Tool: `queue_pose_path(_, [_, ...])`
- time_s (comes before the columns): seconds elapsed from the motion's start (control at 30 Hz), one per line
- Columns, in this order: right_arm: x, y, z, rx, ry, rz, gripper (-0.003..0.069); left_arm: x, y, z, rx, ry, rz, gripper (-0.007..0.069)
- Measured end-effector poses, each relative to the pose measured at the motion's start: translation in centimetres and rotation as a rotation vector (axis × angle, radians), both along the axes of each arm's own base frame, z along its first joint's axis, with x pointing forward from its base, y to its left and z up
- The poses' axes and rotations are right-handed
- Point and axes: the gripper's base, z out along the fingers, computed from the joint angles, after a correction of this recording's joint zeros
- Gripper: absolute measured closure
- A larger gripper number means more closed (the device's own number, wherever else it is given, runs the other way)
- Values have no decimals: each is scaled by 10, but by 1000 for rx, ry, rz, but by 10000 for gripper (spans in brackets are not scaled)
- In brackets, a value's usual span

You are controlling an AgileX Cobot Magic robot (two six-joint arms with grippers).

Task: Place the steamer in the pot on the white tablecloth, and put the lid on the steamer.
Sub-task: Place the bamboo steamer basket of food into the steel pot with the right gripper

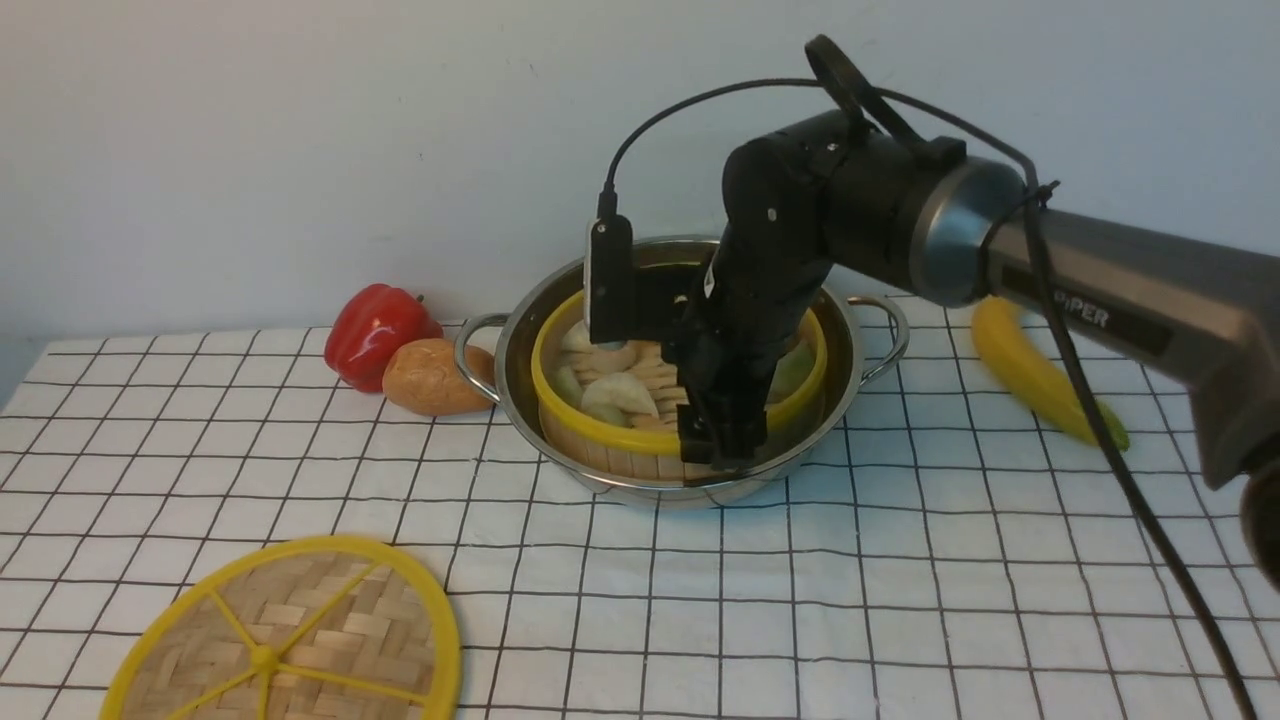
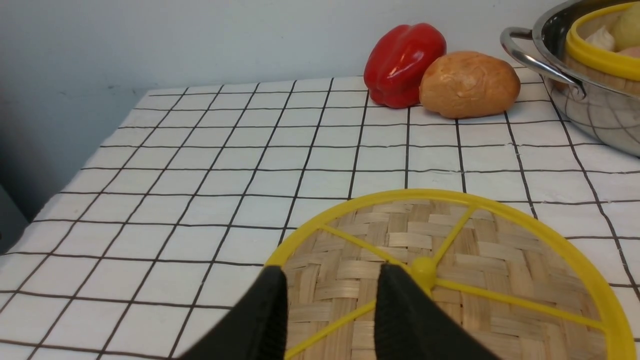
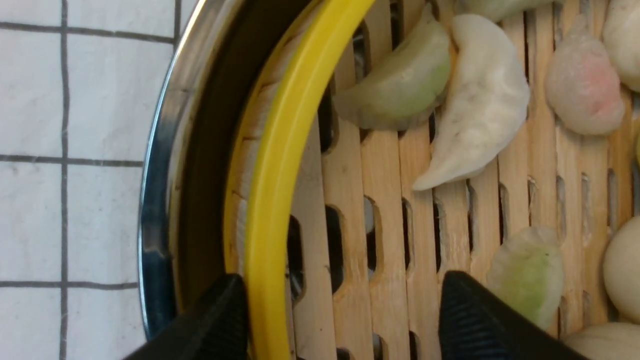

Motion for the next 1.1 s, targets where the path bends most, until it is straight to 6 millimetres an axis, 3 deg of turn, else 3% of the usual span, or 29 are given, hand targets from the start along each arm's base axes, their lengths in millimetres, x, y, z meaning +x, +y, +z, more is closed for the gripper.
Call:
queue_pose_path(0.37, [3, 1, -9, -18, -6, 4, 161, 0, 0, 0, 0, 0, 0, 382])
queue_pose_path(0.63, [-3, -6, 22, -14, -47, 7, 164, 0, 0, 0, 0, 0, 0, 382])
queue_pose_path(0.83, [-7, -9, 32, -16, -37, -8, 172, 0, 0, 0, 0, 0, 0, 382])
queue_pose_path(0.97, [-11, -17, 53, -18, -72, -89, 245, 0, 0, 0, 0, 0, 0, 382])
queue_pose_path(1.1, [-25, -42, 110, -14, -179, -275, 461, 0, 0, 0, 0, 0, 0, 382])
